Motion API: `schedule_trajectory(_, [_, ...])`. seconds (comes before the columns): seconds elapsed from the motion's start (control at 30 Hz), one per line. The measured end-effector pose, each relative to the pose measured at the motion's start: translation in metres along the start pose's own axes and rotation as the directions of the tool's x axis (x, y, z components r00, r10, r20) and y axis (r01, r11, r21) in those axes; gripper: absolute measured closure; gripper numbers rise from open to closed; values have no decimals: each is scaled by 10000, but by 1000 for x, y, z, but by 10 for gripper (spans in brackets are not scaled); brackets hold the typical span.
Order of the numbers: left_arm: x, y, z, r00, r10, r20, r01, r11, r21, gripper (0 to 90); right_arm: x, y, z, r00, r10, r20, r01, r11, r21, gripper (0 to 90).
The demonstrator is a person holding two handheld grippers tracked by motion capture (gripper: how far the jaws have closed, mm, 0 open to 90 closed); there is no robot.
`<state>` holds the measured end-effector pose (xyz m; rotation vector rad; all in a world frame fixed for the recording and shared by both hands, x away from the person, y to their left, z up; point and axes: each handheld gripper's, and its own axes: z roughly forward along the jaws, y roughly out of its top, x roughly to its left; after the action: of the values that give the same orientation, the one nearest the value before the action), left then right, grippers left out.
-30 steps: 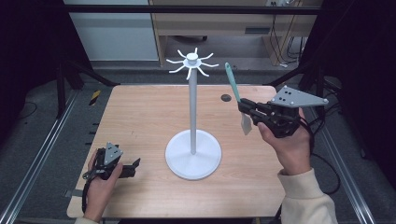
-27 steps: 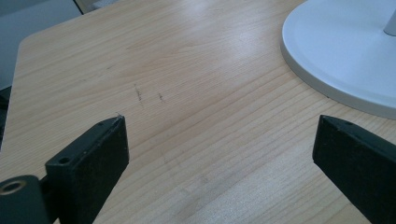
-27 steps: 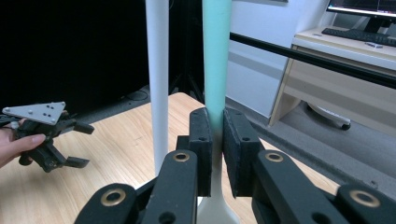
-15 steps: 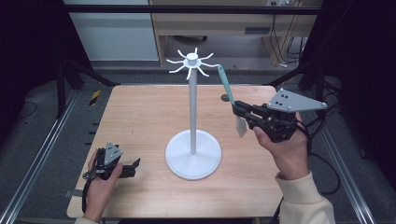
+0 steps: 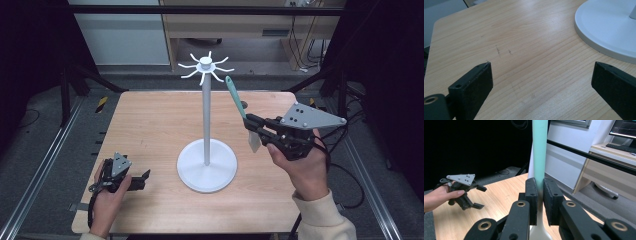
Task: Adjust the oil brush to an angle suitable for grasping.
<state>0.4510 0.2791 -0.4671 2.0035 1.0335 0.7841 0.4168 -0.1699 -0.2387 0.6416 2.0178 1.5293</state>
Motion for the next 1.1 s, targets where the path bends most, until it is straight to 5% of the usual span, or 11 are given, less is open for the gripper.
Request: schedule_trajectory(1.1, [0,0,0,10000,2,10,-2,10000,-1,32,3,0,18,9999,105,112,-108,9995,293,822])
